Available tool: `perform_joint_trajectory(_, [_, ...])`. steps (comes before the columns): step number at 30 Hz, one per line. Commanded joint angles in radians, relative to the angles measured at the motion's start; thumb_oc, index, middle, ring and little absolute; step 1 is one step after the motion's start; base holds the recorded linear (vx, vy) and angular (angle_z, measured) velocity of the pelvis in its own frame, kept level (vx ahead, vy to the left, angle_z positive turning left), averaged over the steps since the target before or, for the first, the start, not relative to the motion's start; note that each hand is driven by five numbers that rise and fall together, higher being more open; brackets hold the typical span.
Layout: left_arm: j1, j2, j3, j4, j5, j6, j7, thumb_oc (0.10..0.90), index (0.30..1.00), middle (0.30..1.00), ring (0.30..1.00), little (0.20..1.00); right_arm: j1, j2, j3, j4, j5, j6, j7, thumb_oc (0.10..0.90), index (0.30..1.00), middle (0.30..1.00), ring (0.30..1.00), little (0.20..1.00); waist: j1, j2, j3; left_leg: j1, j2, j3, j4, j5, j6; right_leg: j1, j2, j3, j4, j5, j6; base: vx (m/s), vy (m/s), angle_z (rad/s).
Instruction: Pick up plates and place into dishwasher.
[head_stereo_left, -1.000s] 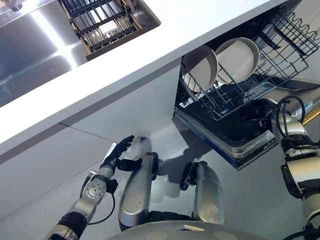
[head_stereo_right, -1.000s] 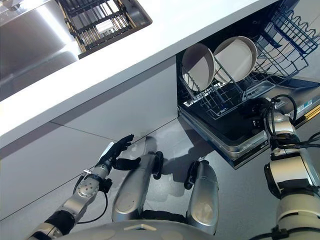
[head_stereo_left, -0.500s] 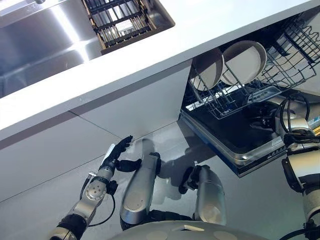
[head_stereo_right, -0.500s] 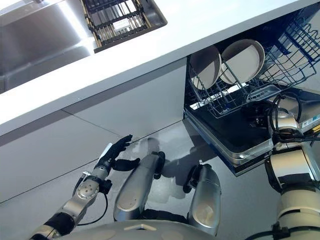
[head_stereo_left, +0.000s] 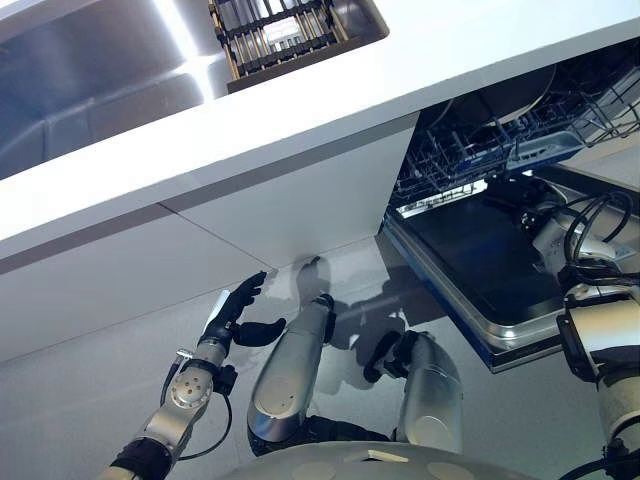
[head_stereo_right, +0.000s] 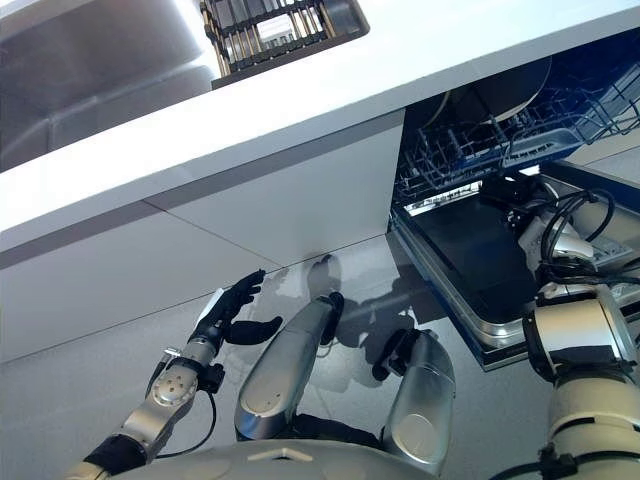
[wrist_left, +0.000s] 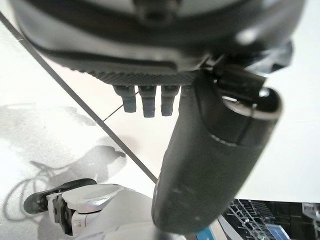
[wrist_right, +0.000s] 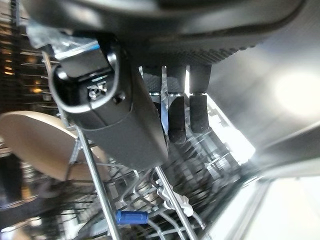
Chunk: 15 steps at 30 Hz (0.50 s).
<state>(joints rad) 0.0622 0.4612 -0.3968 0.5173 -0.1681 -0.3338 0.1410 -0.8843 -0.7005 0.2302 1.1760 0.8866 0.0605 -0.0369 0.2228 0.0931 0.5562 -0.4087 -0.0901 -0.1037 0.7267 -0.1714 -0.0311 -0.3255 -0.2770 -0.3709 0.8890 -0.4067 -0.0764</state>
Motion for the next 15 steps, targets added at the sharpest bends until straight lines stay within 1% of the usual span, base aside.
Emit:
perform_joint_trajectory(1, [0.039,0.081,-0.014,-0.121,-0.029,-0.100,0.022,0.800,0.900,0.900,0.900,0.900,-0.297,-0.035,-0.103,-0.207,0.053,-0.350,-0.011,0.100,0.300,0.300,0.300,0.200,0.069,0.022,-0.056,0.031,-0.012,0.035,0.057,-0.109,0.088,0.064,0.006,0.049,0.010,0.070,0.010,-0.01,-0.009,0.19])
perform_joint_trajectory(2, [0.041,0.079,-0.019,-0.116,-0.028,-0.108,0.025,0.800,0.900,0.900,0.900,0.900,-0.301,-0.034,-0.098,-0.215,0.055,-0.380,-0.036,0.100,0.300,0.300,0.300,0.200,0.070,0.022,-0.056,0.031,-0.013,0.036,0.058,-0.109,0.089,0.064,0.005,0.049,0.010,0.071,0.011,-0.01,-0.005,0.06])
perform_joint_trajectory(5, [0.041,0.077,-0.023,-0.105,-0.031,-0.120,0.024,0.800,0.900,0.900,0.900,0.900,-0.305,-0.034,-0.103,-0.234,0.028,-0.435,-0.079,0.100,0.300,0.300,0.300,0.200,0.067,0.022,-0.059,0.029,-0.014,0.038,0.064,-0.115,0.090,0.063,0.003,0.051,0.010,0.070,0.012,-0.01,-0.001,0.05])
perform_joint_trajectory(7, [0.039,0.073,-0.028,-0.098,-0.028,-0.128,0.024,0.800,0.900,0.900,0.900,0.900,-0.305,-0.031,-0.101,-0.243,0.039,-0.439,-0.086,0.100,0.300,0.300,0.300,0.200,0.064,0.021,-0.060,0.027,-0.014,0.041,0.066,-0.118,0.092,0.061,0.003,0.053,0.010,0.069,0.012,-0.01,0.000,0.02])
perform_joint_trajectory(8, [0.037,0.069,-0.030,-0.090,-0.024,-0.136,0.023,0.800,0.900,0.900,0.900,0.900,-0.301,-0.029,-0.105,-0.243,0.073,-0.449,-0.080,0.100,0.300,0.300,0.300,0.200,0.061,0.021,-0.061,0.028,-0.012,0.043,0.067,-0.120,0.092,0.061,0.004,0.055,0.008,0.069,0.011,0.00,0.000,0.00])
perform_joint_trajectory(15, [0.022,0.061,-0.039,-0.074,-0.023,-0.144,0.028,0.800,0.900,0.900,0.900,0.900,-0.271,-0.031,-0.106,-0.210,0.032,-0.419,-0.073,0.100,0.300,0.300,0.300,0.200,0.047,0.017,-0.062,0.029,-0.003,0.052,0.074,-0.127,0.094,0.059,0.007,0.066,0.000,0.074,0.012,-0.01,0.001,-0.02])
